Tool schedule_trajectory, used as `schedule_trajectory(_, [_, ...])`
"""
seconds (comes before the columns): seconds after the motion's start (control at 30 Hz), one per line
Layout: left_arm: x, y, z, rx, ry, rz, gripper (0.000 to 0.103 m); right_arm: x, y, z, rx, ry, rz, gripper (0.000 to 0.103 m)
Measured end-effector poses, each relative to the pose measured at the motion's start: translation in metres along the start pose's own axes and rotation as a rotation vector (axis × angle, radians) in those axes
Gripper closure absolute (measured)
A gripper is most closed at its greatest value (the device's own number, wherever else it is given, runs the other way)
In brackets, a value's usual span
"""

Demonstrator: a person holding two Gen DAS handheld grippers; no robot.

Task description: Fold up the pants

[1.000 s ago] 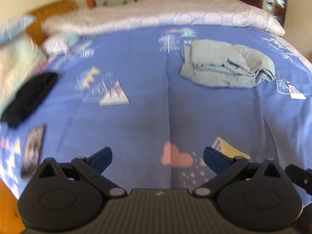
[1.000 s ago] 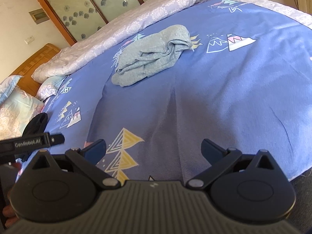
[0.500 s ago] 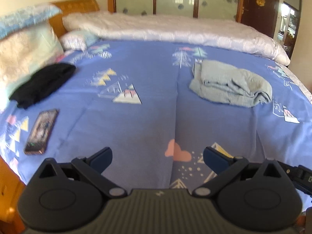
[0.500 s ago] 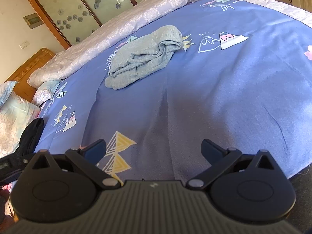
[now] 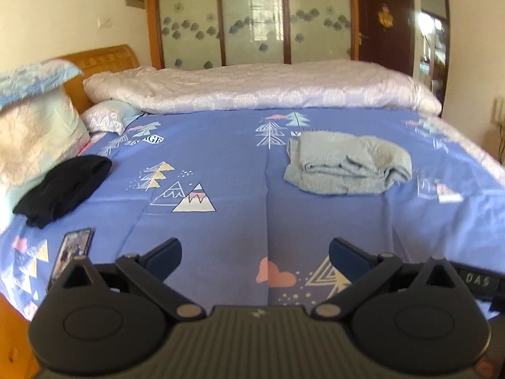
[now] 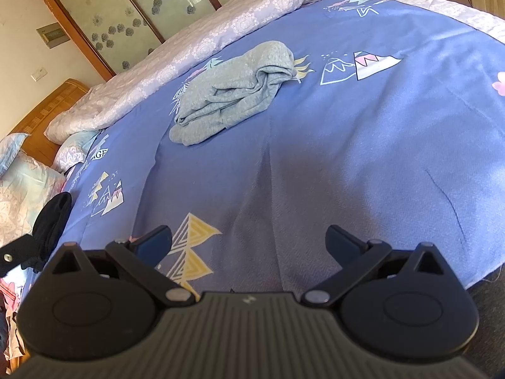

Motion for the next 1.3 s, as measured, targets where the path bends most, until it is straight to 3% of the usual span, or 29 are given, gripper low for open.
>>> schedule_trajectory(0.13, [-0.001,-0.011,0.020,-0.063,-0.122,-0.050,0.000,0.000,0.000,0.000,-0.002,0.002,0.001,0.000])
schedule_trajectory(0.3, [0.000,-0.016,0.017,0.058,-0.090,-0.079,0.000,-0.001,0.000,0.001,-0.004,0.005,0.004,0.000])
schedule_trajectory(0.43, [0.001,-0.011,0.016,0.080,-0.072,-0.050,0.000,-0.002,0.001,0.002,-0.001,-0.003,0.007,0.000])
schedule_trajectory(0.6, [0.000,-0.003,0.010,0.164,-0.002,-0.002,0.000,-0.001,0.000,0.002,-0.004,-0.001,0.000,0.000])
schedule_trajectory(0.83, [-0.003,-0.002,-0.002,0.161,0.082,0.020,0.000,-0.003,0.002,0.005,-0.002,-0.009,0.012,0.000])
schedule_trajectory(1.3, [-0.010,0.022,0.016,0.152,0.010,0.189,0.000,-0.006,0.004,0.006,-0.005,-0.008,0.024,0.000])
Point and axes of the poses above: each gripper's, at about its wrist camera, not at the fingertips, and y roughly the way its jaws point, z to its left, x to its top, the point moved 1 cm from there along y, roughly the way its jaws point, and after that the axes turned 1 degree about -y, right-handed, at the moved point
